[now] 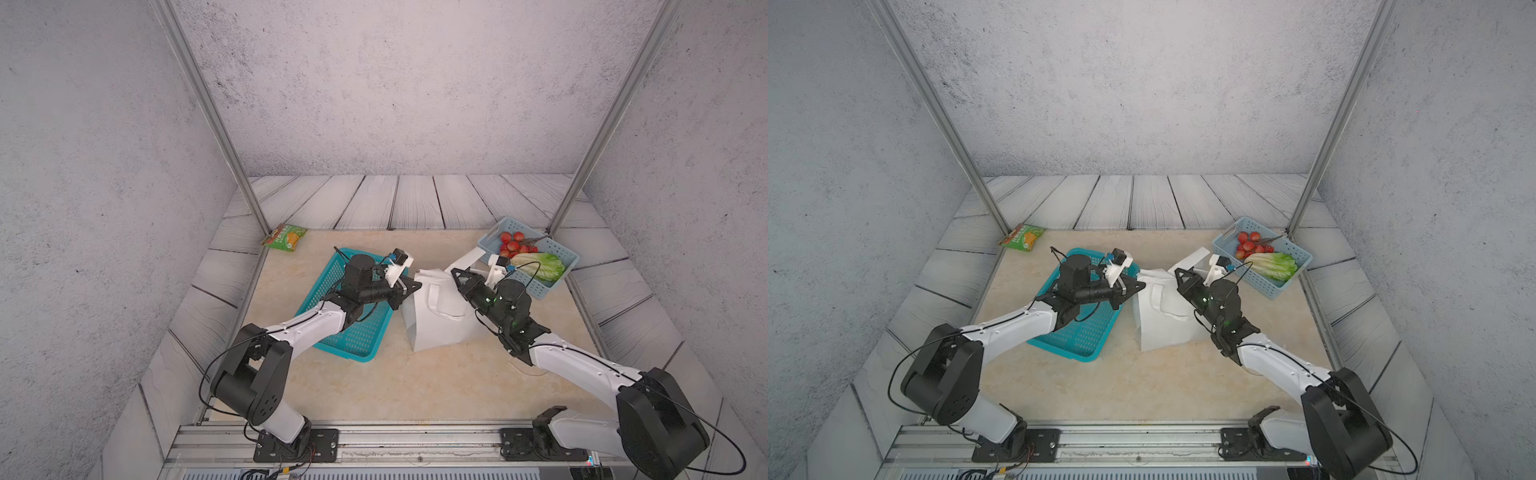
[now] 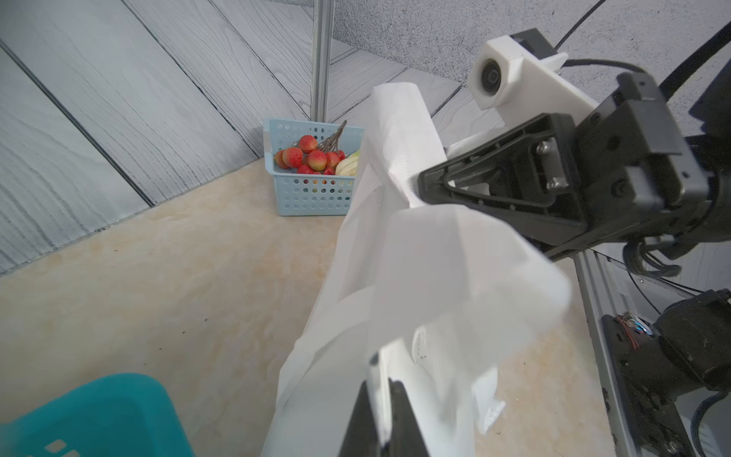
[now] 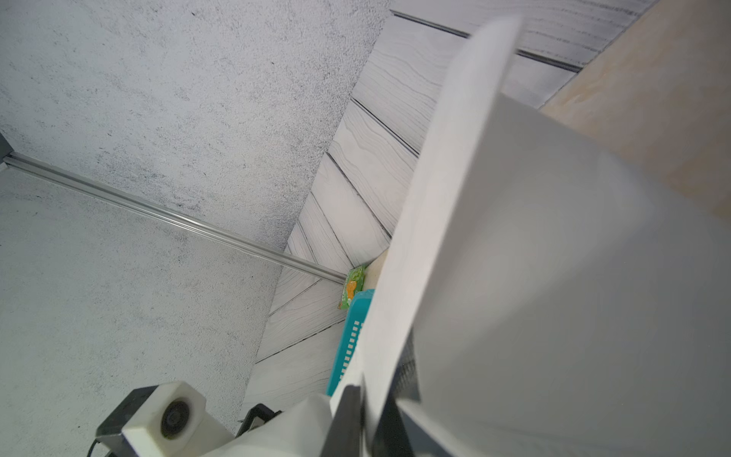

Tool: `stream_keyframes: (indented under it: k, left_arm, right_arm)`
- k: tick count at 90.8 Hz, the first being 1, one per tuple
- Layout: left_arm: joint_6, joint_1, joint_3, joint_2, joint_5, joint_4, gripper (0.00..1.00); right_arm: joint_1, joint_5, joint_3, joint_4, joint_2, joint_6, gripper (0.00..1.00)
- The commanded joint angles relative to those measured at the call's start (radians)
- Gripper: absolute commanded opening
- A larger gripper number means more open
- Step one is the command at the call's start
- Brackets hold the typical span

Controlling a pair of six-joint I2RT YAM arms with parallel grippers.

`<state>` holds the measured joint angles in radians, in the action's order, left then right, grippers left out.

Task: Place the ice pack in the delivery bag
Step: Close the delivery bag at the center of the board.

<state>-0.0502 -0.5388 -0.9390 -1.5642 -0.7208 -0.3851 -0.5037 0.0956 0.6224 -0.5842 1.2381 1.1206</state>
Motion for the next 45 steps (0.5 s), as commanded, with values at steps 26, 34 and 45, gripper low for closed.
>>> stream_keyframes:
  k: [26, 34, 45]
  left_arm:
    - [0.066, -0.003, -0.053, 0.017, -0.044, 0.087, 0.00]
    - [0.102, -0.003, -0.056, 0.032, -0.029, 0.121, 0.00]
    - [0.160, -0.001, -0.078, 0.035, -0.031, 0.175, 0.00]
  right_arm:
    - [0.007, 0.051, 0.082, 0.464, -0.228, -0.228, 0.48]
    - [0.024, 0.086, 0.131, 0.645, -0.337, -0.364, 0.66]
    - [0.050, 0.159, 0.200, 0.894, -0.474, -0.676, 0.82]
